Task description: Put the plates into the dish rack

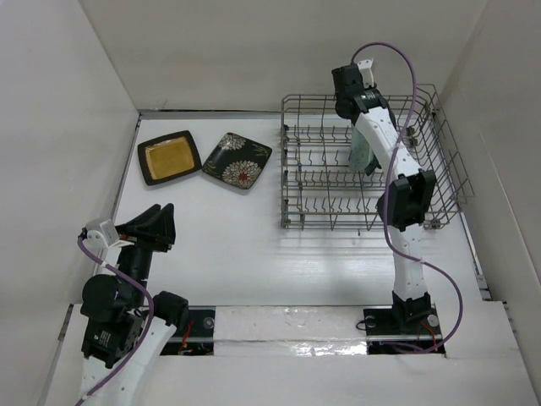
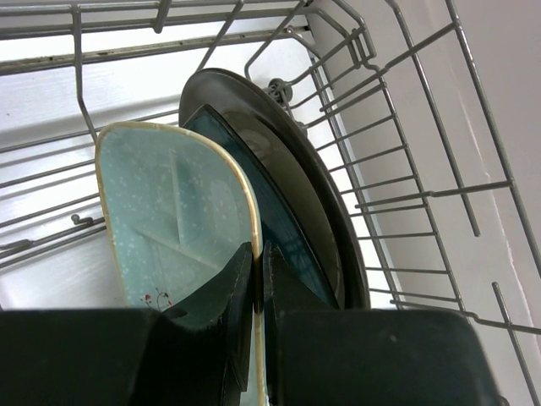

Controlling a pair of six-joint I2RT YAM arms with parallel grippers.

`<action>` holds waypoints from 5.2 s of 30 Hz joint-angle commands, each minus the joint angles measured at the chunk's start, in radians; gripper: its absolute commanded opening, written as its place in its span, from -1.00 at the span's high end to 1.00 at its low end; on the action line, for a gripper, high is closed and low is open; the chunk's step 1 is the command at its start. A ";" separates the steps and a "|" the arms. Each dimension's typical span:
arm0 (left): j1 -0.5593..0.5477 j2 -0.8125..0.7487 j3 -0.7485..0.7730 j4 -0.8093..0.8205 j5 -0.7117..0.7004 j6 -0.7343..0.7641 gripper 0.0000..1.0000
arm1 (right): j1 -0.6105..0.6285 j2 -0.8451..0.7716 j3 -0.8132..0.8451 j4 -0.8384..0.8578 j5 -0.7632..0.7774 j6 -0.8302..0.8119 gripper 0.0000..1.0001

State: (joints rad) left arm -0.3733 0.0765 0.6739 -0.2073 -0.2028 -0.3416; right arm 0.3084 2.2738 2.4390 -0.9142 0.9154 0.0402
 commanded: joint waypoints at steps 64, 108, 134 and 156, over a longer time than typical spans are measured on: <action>-0.007 1.364 0.159 0.444 -0.109 -0.562 0.09 | 0.512 -1.373 -1.730 1.190 -0.908 0.372 0.40; -0.001 1.669 0.020 0.792 -0.027 -0.836 1.00 | 0.540 -1.432 -1.752 1.184 -0.974 0.389 0.29; 0.054 0.508 -0.396 0.545 -0.086 -0.591 1.00 | 0.560 -1.012 -1.522 1.229 -1.027 0.388 -0.63; 0.063 0.261 -0.160 0.361 0.230 -0.488 1.00 | 0.325 -0.617 -1.127 1.031 -1.364 0.216 -0.94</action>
State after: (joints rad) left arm -0.3164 0.3744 0.4030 -0.0624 -0.0330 -0.8204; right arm 0.6327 1.6447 1.2625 0.1028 -0.2920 0.2604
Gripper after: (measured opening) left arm 0.055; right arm 0.971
